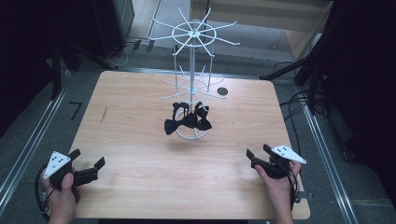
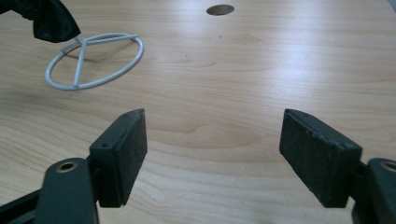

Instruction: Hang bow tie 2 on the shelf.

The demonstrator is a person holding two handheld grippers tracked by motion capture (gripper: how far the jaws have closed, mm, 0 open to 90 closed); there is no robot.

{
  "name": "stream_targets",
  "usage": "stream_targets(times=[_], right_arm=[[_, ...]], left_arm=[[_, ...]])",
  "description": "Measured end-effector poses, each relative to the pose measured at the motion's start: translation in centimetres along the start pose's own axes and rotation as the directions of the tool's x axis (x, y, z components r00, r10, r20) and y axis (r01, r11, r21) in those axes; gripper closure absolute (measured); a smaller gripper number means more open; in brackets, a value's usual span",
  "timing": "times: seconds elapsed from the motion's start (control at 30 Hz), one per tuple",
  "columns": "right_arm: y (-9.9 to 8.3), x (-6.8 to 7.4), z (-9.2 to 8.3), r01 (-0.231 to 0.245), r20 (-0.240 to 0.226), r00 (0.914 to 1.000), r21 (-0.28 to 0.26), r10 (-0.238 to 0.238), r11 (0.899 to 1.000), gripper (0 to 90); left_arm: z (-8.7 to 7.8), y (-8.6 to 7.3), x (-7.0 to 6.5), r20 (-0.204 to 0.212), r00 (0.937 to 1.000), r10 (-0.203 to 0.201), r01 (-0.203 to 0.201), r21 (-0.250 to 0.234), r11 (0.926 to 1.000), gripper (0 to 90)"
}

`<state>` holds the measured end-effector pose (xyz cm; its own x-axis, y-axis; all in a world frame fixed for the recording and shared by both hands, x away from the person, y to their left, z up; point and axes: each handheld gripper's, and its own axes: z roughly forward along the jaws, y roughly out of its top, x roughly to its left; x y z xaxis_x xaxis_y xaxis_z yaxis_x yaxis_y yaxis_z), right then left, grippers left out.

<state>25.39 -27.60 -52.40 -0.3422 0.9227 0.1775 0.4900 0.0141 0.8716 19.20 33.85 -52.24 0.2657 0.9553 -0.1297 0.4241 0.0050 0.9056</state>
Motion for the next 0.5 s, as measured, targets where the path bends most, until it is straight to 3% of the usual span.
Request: stream_targets(times=[0.2,0.3,0.5], right_arm=[[-0.7,-0.5,-0.2,-0.016,0.022,0.9996,0.028,0.015,0.999,14.1],[-0.9,-0.5,-0.2,0.007,0.035,0.9994,0.035,-0.009,0.999,13.8],[-1.2,-0.7,-0.6,0.01,0.043,0.999,0.041,-0.011,0.999,12.7]], left_arm=[[-0.1,0.0,0.1,0.0,0.9999,-0.011,0.011,-0.01,0.9999,0.0],[-0.1,0.0,0.1,0.003,0.9999,-0.013,0.013,-0.011,0.9998,0.0],[-0.1,0.0,0.2,0.006,0.9999,-0.015,0.015,-0.011,0.9998,0.0]])
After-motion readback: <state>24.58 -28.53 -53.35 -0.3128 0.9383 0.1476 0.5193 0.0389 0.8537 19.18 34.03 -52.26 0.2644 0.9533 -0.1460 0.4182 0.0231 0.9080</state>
